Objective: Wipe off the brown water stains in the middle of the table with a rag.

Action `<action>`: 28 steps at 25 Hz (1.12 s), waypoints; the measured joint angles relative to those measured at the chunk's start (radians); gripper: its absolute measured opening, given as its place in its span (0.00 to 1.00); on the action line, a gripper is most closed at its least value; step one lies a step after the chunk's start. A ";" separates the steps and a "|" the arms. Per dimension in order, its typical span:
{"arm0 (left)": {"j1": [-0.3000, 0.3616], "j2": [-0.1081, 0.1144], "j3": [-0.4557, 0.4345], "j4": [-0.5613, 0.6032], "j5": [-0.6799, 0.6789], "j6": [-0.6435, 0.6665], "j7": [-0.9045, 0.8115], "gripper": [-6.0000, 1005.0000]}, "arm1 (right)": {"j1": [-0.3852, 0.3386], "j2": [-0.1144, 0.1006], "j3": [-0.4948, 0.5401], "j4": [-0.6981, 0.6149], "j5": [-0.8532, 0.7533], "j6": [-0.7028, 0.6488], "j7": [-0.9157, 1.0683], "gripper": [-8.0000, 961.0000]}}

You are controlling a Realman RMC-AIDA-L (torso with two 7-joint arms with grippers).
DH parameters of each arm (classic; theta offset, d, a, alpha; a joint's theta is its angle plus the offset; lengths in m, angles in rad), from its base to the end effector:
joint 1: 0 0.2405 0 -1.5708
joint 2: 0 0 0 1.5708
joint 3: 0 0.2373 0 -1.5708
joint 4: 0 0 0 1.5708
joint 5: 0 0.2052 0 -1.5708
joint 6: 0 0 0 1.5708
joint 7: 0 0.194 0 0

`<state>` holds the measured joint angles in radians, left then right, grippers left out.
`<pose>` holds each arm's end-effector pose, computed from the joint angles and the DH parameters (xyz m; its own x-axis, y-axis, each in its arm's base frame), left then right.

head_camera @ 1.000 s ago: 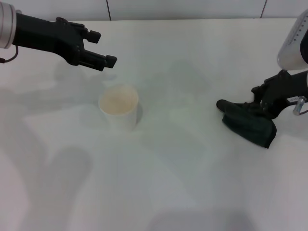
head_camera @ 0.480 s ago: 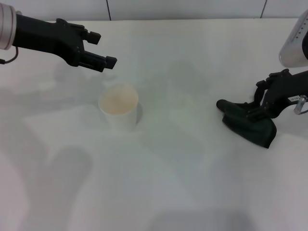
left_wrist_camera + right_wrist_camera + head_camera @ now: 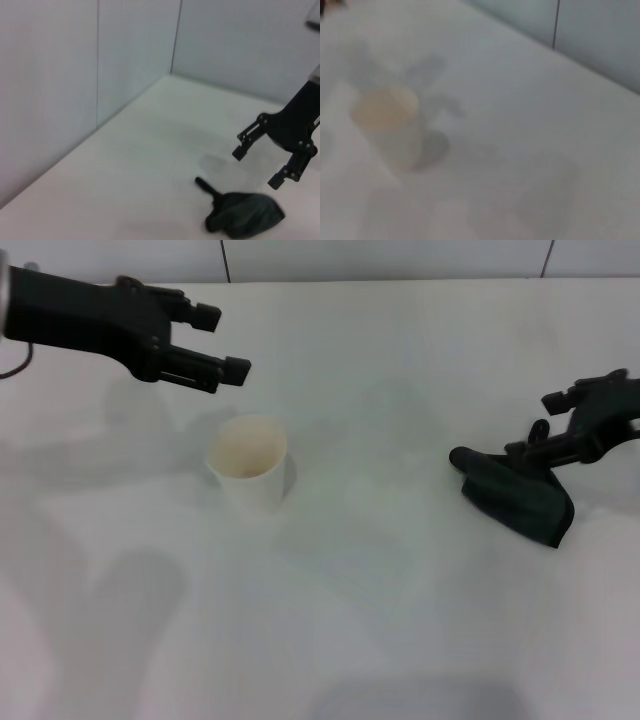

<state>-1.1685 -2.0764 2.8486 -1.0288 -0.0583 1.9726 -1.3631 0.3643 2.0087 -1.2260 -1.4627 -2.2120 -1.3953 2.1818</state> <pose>-0.1563 0.3788 0.0377 0.9181 0.2872 0.2734 0.3389 -0.9261 -0.1655 0.1979 0.3578 0.0193 0.8818 -0.4554 -0.1225 -0.4609 -0.7771 -0.4286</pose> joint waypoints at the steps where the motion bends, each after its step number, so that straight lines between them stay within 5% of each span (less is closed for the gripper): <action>1: 0.005 -0.001 0.000 -0.010 -0.010 0.015 -0.002 0.86 | 0.000 -0.001 0.038 0.015 0.042 -0.025 -0.019 0.89; 6: 0.049 -0.004 0.000 0.014 -0.017 0.046 -0.077 0.86 | 0.000 -0.005 0.229 0.118 0.164 -0.129 -0.095 0.89; 17: 0.134 0.005 0.000 0.257 0.021 0.053 -0.158 0.86 | 0.066 -0.008 0.264 0.267 0.171 -0.123 -0.204 0.89; 28: 0.273 -0.002 -0.002 0.292 -0.088 0.009 0.172 0.86 | 0.091 0.000 0.274 0.409 0.230 -0.108 -0.357 0.89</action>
<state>-0.8950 -2.0782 2.8471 -0.7370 -0.1463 1.9817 -1.1912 0.4551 2.0089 -0.9522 -1.0535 -1.9825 -1.5033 1.8244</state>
